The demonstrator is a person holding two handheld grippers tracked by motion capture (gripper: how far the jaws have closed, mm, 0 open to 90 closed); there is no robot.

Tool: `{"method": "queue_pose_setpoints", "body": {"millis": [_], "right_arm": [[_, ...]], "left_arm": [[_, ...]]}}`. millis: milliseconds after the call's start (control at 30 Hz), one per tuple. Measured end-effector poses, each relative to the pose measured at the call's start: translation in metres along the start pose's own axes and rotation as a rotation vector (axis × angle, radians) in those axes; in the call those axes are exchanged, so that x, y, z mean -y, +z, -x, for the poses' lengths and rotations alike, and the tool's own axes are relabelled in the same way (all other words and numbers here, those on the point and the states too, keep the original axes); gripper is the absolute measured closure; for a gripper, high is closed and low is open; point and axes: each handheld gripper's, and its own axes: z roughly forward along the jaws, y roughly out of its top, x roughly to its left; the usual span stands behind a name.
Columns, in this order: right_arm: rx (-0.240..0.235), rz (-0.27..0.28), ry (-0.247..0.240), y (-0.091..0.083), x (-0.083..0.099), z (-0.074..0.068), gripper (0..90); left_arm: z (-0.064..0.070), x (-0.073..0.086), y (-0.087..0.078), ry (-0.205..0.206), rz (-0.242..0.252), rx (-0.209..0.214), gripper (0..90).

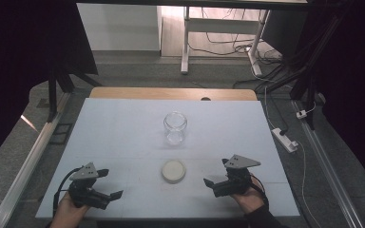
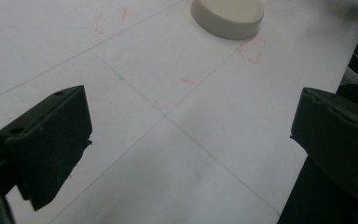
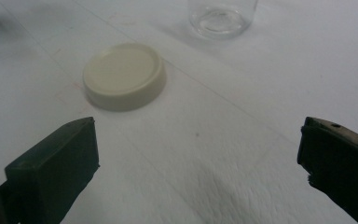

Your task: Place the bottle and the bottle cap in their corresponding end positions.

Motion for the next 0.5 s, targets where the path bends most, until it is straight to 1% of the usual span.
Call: {"method": "queue_pose_setpoints", "body": {"millis": [167,500], "right_arm": [[0.028,-0.008,0.036,-0.014,0.012,0.004,0.0],[0.076,-0.036,0.074,-0.037,0.032,0.006,0.0]], "left_arm": [[0.000,0.008,-0.009,-0.016,0.004,-0.018,0.0],[-0.002,0.026,-0.026,-0.053,0.011,-0.066,0.0]]}}
